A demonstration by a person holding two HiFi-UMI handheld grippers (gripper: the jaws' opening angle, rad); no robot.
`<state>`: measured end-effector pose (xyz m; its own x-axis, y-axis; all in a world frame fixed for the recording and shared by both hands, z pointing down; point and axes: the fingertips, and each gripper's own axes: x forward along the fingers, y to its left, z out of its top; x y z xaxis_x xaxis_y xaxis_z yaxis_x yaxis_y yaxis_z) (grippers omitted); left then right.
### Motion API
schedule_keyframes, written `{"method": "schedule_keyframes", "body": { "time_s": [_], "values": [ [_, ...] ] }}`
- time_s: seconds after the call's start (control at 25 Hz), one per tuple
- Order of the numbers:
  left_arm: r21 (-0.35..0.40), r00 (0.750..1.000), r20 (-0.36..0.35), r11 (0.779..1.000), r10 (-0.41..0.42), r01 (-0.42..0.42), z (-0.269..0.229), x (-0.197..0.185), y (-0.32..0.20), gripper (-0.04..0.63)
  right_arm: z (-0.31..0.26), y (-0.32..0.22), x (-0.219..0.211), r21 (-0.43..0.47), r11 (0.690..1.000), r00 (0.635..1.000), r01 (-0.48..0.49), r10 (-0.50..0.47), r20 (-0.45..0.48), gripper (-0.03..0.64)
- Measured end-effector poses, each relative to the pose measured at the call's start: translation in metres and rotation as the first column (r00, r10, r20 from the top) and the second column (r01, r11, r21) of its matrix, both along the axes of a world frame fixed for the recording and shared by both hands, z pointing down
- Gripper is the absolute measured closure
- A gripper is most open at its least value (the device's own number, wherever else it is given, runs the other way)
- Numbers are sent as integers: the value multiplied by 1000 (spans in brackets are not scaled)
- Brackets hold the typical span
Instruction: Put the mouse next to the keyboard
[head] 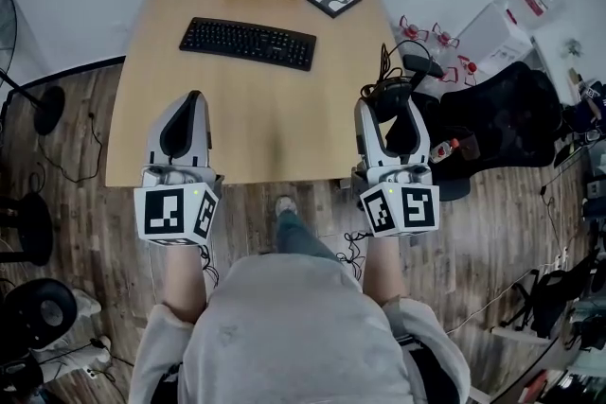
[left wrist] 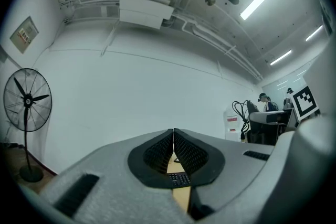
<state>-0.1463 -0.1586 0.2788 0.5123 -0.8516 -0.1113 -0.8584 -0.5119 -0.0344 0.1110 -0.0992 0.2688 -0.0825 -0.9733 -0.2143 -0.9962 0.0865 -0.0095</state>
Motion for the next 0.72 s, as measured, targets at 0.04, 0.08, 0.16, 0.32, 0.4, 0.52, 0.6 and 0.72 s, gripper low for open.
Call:
{"method": "schedule_keyframes", "body": {
  "time_s": [0.04, 0.08, 0.16, 0.32, 0.4, 0.52, 0.6, 0.72],
  "values": [
    [0, 1000, -2, 1000, -3, 3, -2, 3, -7, 585, -1, -9, 4, -1, 1000, 1000, 3, -3, -1, 357],
    [2, 1000, -3, 1000, -7, 7, -3, 6, -15, 584, -3, -18, 8, -1, 1000, 1000, 7, -7, -2, 357],
    [6, 1000, -6, 1000, -18, 18, -7, 12, -29, 585, -6, -36, 16, -1, 1000, 1000, 14, -14, -4, 357],
    [9, 999, -13, 999, -39, 39, -9, 23, -60, 584, -6, -71, 31, -5, 1000, 1000, 27, -27, -7, 357],
    [10, 999, -13, 999, -51, 51, -9, 29, -73, 585, -5, -87, 39, -11, 999, 999, 34, -34, -9, 357],
    [10, 998, -13, 998, -61, 61, -9, 38, -92, 585, -2, -110, 50, -23, 999, 999, 38, -38, -4, 357],
    [6, 998, -13, 998, -66, 67, -7, 44, -104, 585, 2, -125, 58, -37, 999, 999, 40, -39, 8, 357],
    [-3, 997, -13, 997, -78, 78, -4, 51, -118, 586, 10, -147, 68, -66, 997, 999, 50, -49, 22, 357]
  ]
}}
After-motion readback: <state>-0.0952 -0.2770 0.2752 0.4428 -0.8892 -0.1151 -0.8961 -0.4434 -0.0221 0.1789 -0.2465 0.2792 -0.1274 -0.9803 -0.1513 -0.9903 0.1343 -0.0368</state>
